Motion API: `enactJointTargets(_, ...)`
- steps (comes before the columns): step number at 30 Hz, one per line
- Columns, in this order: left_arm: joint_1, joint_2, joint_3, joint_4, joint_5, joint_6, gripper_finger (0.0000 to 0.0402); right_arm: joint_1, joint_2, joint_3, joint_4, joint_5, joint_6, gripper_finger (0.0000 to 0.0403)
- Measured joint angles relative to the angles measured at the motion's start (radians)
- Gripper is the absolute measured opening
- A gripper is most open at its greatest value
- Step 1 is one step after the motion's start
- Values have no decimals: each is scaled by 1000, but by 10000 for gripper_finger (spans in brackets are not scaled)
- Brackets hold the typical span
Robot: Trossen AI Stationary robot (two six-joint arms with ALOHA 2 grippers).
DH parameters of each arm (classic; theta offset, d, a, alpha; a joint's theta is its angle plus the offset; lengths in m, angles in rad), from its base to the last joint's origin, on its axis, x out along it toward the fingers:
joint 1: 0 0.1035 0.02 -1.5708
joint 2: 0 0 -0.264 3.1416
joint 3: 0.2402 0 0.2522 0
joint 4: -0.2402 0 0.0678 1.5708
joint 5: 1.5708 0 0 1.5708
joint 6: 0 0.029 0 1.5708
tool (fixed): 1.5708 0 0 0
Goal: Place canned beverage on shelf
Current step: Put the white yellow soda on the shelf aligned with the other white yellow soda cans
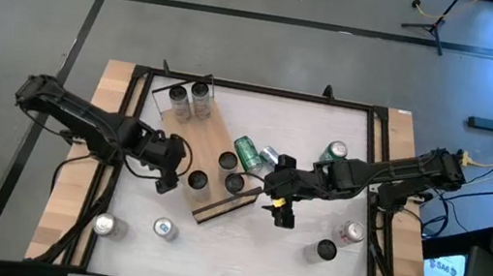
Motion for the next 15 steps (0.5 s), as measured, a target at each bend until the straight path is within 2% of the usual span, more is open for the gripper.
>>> enactJointTargets(7, 0, 6, -113, 238, -30, -29, 350, 0, 0, 0, 0, 0, 0, 331)
enactJointTargets(15, 0, 6, -151, 268, -111, -80, 350, 0, 0, 0, 1, 1, 0, 331)
